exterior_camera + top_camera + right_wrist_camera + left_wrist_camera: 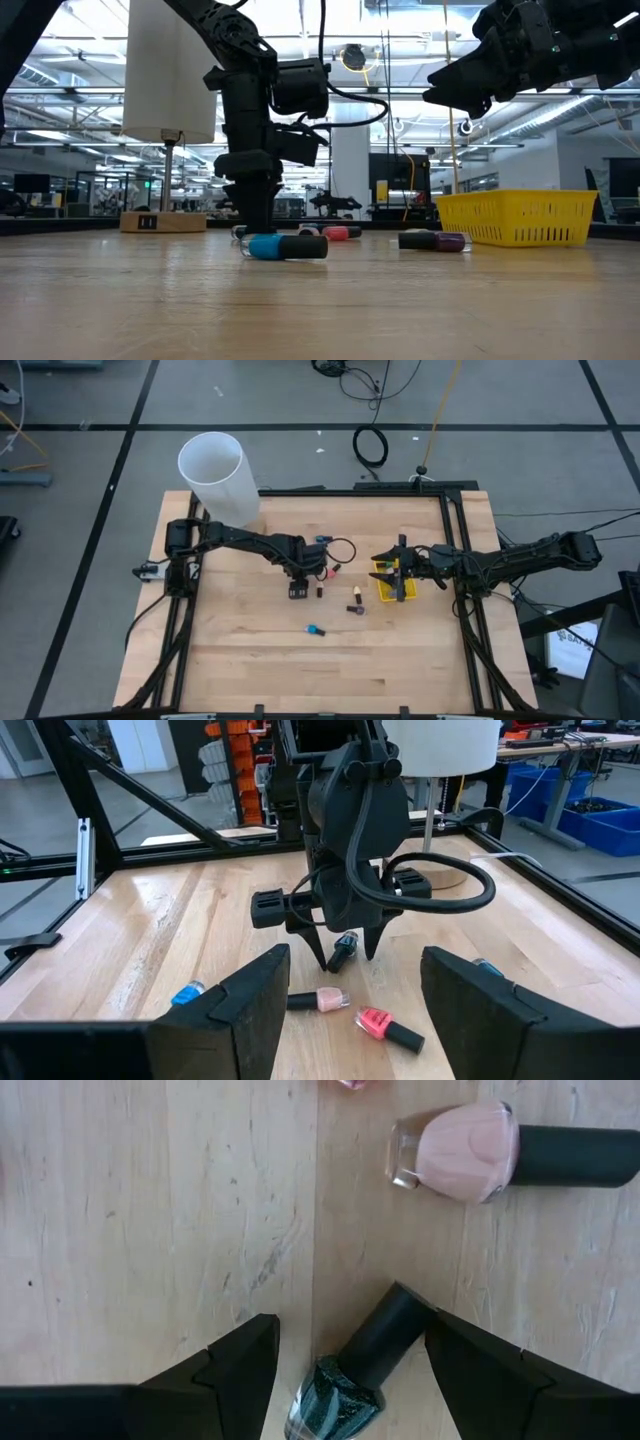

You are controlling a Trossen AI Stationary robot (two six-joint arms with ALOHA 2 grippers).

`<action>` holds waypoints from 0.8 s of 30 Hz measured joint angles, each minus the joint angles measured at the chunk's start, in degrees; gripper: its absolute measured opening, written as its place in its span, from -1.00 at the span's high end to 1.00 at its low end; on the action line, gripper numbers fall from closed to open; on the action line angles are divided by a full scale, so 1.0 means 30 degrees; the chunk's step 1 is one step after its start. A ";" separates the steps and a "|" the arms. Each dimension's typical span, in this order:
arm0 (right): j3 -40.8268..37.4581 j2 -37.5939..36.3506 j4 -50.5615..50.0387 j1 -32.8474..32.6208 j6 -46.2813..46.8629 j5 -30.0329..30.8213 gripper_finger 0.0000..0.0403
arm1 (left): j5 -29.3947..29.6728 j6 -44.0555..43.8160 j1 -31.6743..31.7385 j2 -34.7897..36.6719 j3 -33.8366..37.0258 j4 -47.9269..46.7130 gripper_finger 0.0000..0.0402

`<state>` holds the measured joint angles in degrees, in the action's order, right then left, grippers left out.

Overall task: Pick & Place Nail Polish
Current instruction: Put the dark green nail polish into the yellow bin

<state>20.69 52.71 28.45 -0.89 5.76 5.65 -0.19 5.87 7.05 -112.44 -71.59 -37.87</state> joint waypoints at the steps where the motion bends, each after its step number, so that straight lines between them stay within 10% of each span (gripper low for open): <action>1: 0.0000 0.0000 0.0000 0.0000 0.0000 0.0000 -0.07 | 0.0000 -0.0006 0.0000 0.0000 0.0007 0.0007 -0.25; 24: 0.0000 0.0000 -0.0095 0.0000 0.0000 0.0000 -0.07 | 0.0291 -0.2070 0.0000 -0.0036 0.0082 0.0650 0.80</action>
<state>20.69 52.71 28.16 -0.89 5.76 5.65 0.69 -0.34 7.05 -112.55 -71.35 -35.92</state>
